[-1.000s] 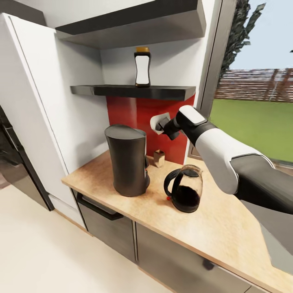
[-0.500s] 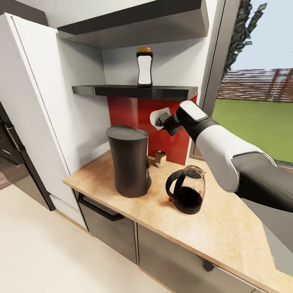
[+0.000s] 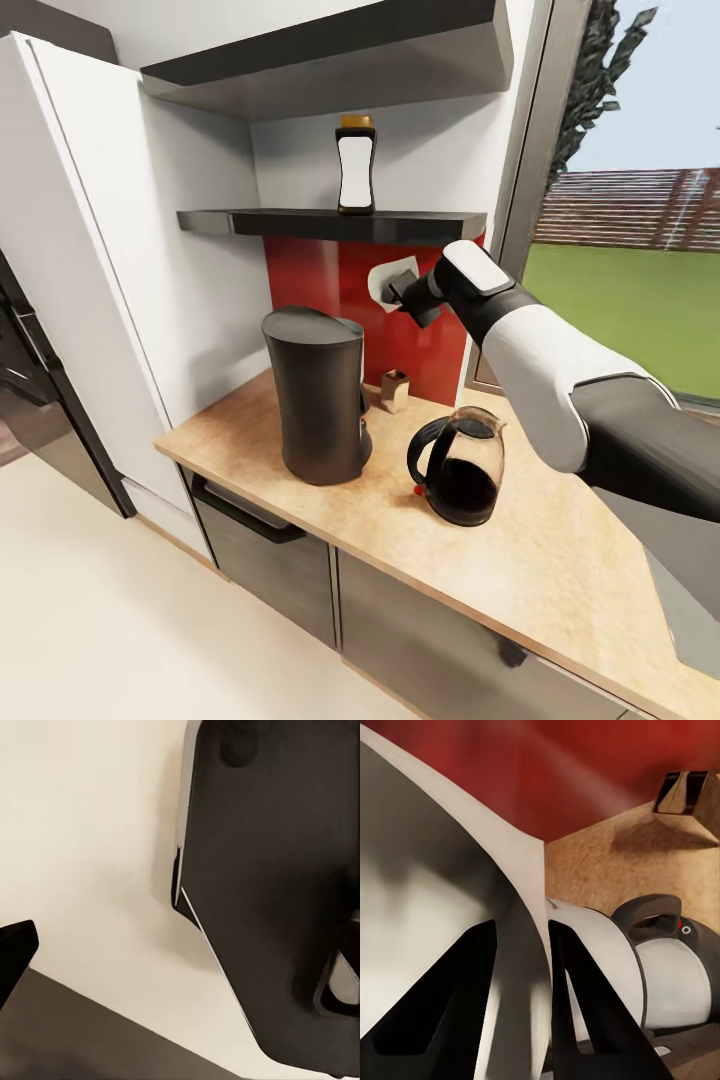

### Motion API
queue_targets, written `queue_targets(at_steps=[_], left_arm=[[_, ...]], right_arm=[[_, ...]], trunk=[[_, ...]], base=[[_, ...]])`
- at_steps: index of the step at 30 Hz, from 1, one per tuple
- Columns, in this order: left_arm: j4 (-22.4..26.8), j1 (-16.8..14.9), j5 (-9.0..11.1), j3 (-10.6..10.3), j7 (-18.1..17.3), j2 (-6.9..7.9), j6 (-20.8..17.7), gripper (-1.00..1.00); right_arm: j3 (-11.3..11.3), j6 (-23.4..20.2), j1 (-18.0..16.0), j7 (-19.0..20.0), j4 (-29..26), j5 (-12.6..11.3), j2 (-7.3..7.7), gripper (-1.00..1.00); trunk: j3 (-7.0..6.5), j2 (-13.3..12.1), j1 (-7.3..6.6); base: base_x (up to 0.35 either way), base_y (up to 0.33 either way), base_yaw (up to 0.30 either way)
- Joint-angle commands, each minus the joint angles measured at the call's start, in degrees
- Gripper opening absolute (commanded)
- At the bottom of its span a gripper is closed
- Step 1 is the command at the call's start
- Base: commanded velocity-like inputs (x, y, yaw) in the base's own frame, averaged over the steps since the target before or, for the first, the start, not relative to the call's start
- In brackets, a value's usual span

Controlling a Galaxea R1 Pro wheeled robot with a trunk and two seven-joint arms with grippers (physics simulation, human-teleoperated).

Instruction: Set up a coffee station on the kitchen countertop: keep the coffee maker on the countertop, move the bottle of coffee from the kitchen shelf to the counter next to the coffee maker, place a paper coffee filter on top of the coffee maker, put the saucer next to the coffee maker with the coffee cup on the saucer, and place the electric kettle next to the coffee maker.

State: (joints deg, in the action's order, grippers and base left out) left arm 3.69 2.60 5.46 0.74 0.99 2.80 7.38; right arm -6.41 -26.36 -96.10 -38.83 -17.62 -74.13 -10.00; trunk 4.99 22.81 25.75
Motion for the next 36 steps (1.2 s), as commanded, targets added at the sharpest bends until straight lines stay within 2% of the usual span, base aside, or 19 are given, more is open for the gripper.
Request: queue_targets(at_steps=[1,7,12,17,36], left_arm=[[0.45,0.03,0.63,0.03,-0.02,-0.03,0.01,1.0],[1.59,0.03,1.9,0.36,-0.42,-0.03,-0.18,1.0],[1.59,0.03,4.74,0.2,-0.71,-0.05,0.0,1.0],[1.59,0.04,4.81,0.16,-0.79,-0.07,0.0,1.0],[1.67,0.04,4.82,0.14,-0.81,-0.33,-0.09,1.0]], right_arm=[[-0.15,-0.19,-0.05,-0.19,-0.05,-0.14,0.0,-1.0],[-0.1,-0.18,0.02,-0.19,0.03,-0.14,0.0,-1.0],[-0.1,-0.18,0.04,-0.19,0.04,-0.14,0.0,-1.0],[-0.1,-0.18,0.07,-0.19,0.04,-0.14,0.0,-1.0],[-0.04,-0.18,0.33,-0.19,0.22,-0.17,0.0,-1.0]], trunk=[[0.11,0.11,0.03],[0.11,0.11,0.03],[0.11,0.11,0.03],[0.11,0.11,0.03],[0.11,0.11,0.03]], base=[[0.0,0.0,0.0],[0.0,0.0,0.088],[0.0,0.0,0.251],[0.0,0.0,0.189],[0.0,0.0,0.057]])
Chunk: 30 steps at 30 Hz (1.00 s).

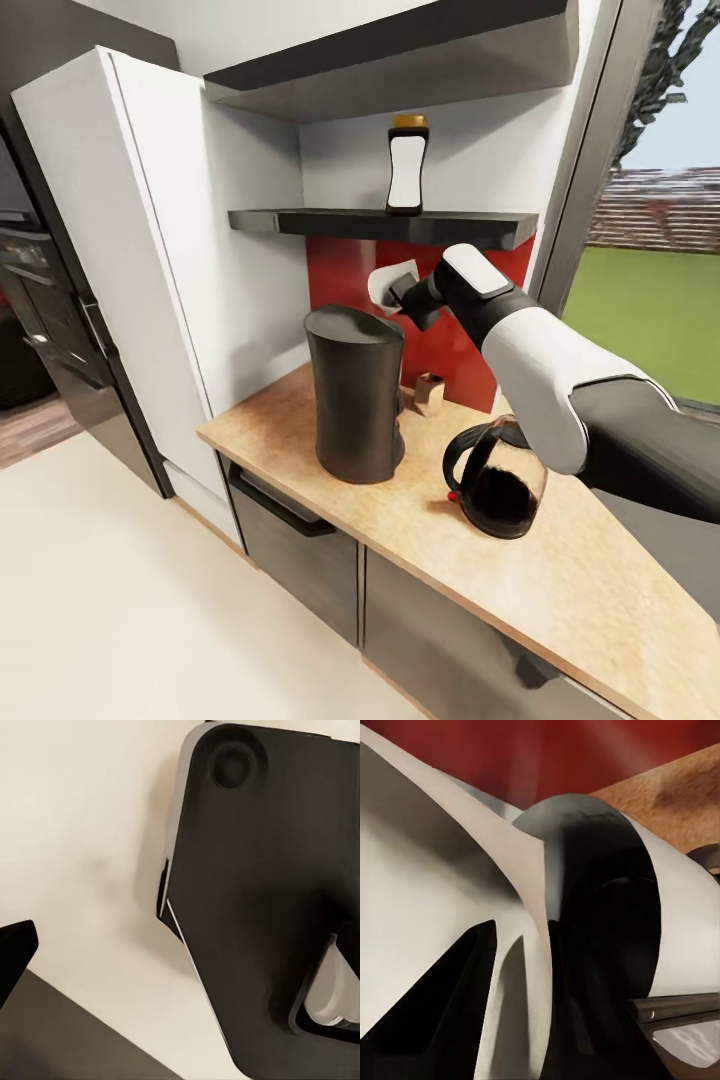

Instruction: Set up a coffee station on the kitchen countertop: keep the coffee maker on the countertop, move the bottle of coffee from the kitchen shelf to the counter next to the coffee maker, place a paper coffee filter on top of the coffee maker, put the saucer next to the coffee maker with the coffee cup on the saucer, and place the electric kettle next to the coffee maker.

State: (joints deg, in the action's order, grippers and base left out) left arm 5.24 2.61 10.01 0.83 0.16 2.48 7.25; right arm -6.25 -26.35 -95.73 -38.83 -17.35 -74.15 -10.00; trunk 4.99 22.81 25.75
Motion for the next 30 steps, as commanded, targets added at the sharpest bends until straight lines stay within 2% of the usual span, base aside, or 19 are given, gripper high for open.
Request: queue_targets(at_steps=[1,9,30], left_arm=[[0.12,0.03,0.27,0.05,0.02,-0.01,0.04,1.0],[0.12,0.07,0.27,0.13,0.02,-0.02,0.04,1.0],[0.07,0.08,0.27,0.07,0.02,0.06,-0.05,1.0]], right_arm=[[-0.19,-0.21,-0.04,-0.19,-0.03,-0.16,0.0,-1.0],[-0.17,-0.2,0.01,-0.19,2.99,-0.29,0.0,-1.0],[-0.17,-0.2,0.01,-0.19,3.2,-0.29,0.0,-1.0]], trunk=[[0.11,0.11,0.03],[0.11,0.11,0.03],[0.11,0.11,0.03]], base=[[0.0,0.0,0.007],[0.0,0.0,0.001],[0.0,0.0,0.0]])
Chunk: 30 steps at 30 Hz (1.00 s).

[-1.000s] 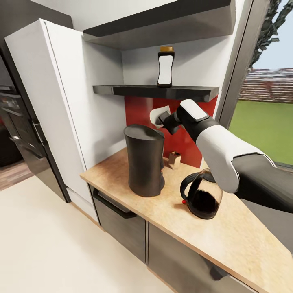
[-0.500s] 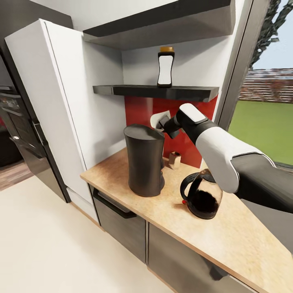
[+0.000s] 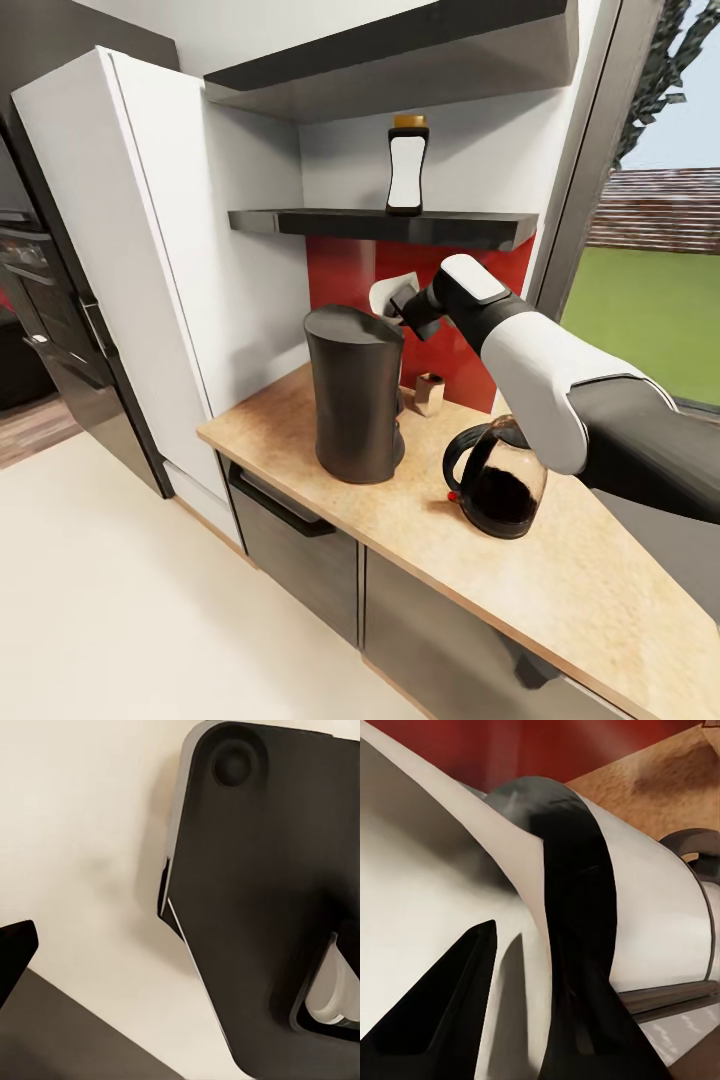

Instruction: Set up a coffee station on the kitchen countertop: keep the coffee maker on the countertop, move the bottle of coffee from the kitchen shelf to the counter next to the coffee maker, place a paper coffee filter on top of the coffee maker, put the saucer next to the coffee maker with the coffee cup on the saucer, and place the electric kettle next to the coffee maker.

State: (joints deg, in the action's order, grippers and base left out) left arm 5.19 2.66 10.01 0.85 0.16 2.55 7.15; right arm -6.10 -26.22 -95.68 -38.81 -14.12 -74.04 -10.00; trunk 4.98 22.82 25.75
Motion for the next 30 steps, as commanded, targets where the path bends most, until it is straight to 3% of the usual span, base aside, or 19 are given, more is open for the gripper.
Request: queue_targets(at_steps=[1,30], left_arm=[[0.11,0.03,0.27,0.07,0.02,0.0,0.05,1.0],[0.17,-0.03,0.27,0.03,0.01,-0.1,0.05,1.0]], right_arm=[[-0.31,-0.32,-0.03,-0.21,-0.03,-0.39,0.0,-1.0],[-0.31,-0.34,-0.03,-0.3,1.78,-0.37,0.0,-1.0]], trunk=[[0.12,0.1,0.04],[0.12,0.1,0.04]], base=[[0.0,0.0,0.0],[0.024,0.0,0.0]])
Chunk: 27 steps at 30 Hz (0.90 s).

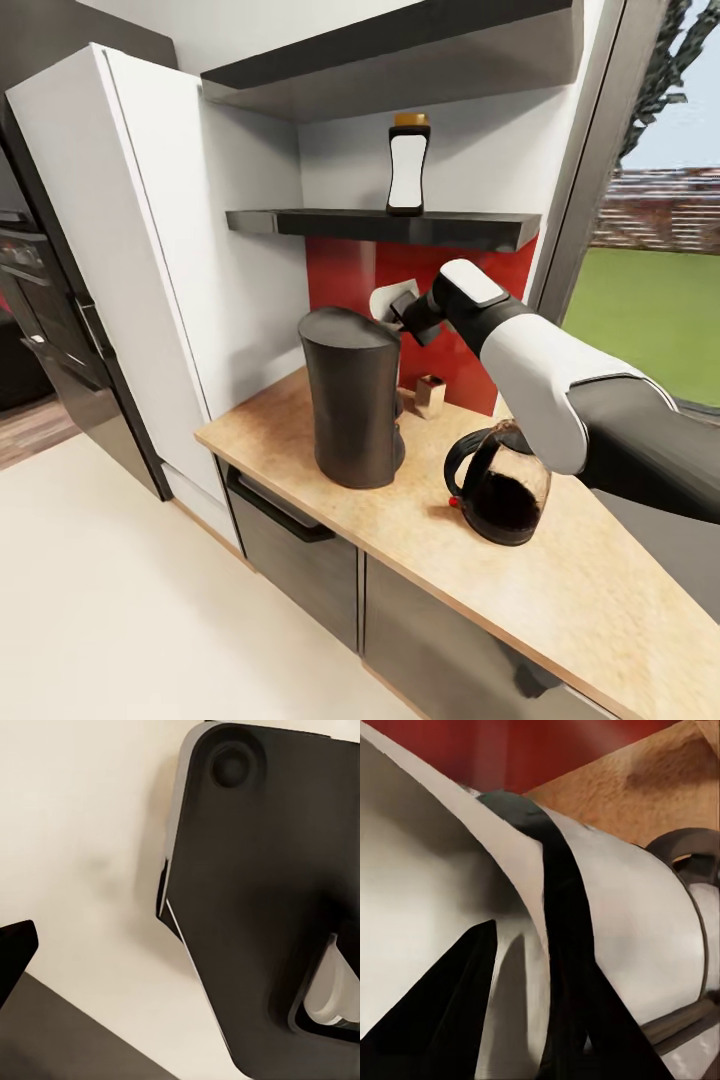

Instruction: Set up a coffee station on the kitchen countertop: keep the coffee maker on the countertop, move the bottle of coffee from the kitchen shelf to the counter next to the coffee maker, place a paper coffee filter on top of the coffee maker, put the saucer next to the coffee maker with the coffee cup on the saucer, and place the electric kettle next to the coffee maker.

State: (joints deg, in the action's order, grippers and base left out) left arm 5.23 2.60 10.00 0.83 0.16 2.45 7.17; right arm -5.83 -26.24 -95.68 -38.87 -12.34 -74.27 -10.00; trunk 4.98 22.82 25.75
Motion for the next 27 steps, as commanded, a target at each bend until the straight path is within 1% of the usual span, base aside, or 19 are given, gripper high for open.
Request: queue_targets(at_steps=[1,3,6,8,20,21,27], left_arm=[[0.13,0.04,0.28,0.05,0.02,-0.03,0.04,1.0],[0.13,0.04,0.28,0.05,0.01,-0.19,0.01,1.0],[0.13,0.04,0.28,0.05,0.02,-0.36,0.01,1.0],[0.13,0.04,0.28,0.05,0.02,-0.41,0.03,1.0],[0.13,0.04,0.28,0.1,0.02,-0.43,0.04,1.0],[0.13,0.04,0.28,0.1,0.02,-0.43,0.04,1.0],[0.13,0.04,0.28,0.11,0.0,-0.43,0.04,1.0]], right_arm=[[-0.56,-0.32,-0.03,-0.24,0.04,-0.15,0.0,-1.0],[-0.5,-0.31,-0.03,-0.84,0.06,-0.17,0.0,-1.0],[-0.41,-0.18,-0.03,-4.18,-0.17,-0.17,0.0,-1.0],[-0.41,-0.14,-0.03,-5.24,-0.35,-0.17,0.0,-1.0],[-0.41,-0.13,-0.03,-5.51,-0.41,-0.17,0.0,-1.0],[-0.41,-0.13,-0.03,-5.51,-0.41,-0.17,0.0,1.0],[-0.32,-0.19,-0.03,-5.51,-0.49,-0.17,0.0,1.0]], trunk=[[0.12,0.1,0.04],[0.12,0.1,0.04],[0.12,0.1,0.04],[0.12,0.1,0.04],[0.12,0.1,0.04],[0.12,0.1,0.04],[0.12,0.1,0.04]], base=[[0.0,0.0,0.0],[0.0,0.0,0.0],[0.0,0.0,0.0],[0.0,0.0,0.0],[0.0,0.0,0.0],[0.0,0.0,0.0],[0.0,0.0,0.0]])
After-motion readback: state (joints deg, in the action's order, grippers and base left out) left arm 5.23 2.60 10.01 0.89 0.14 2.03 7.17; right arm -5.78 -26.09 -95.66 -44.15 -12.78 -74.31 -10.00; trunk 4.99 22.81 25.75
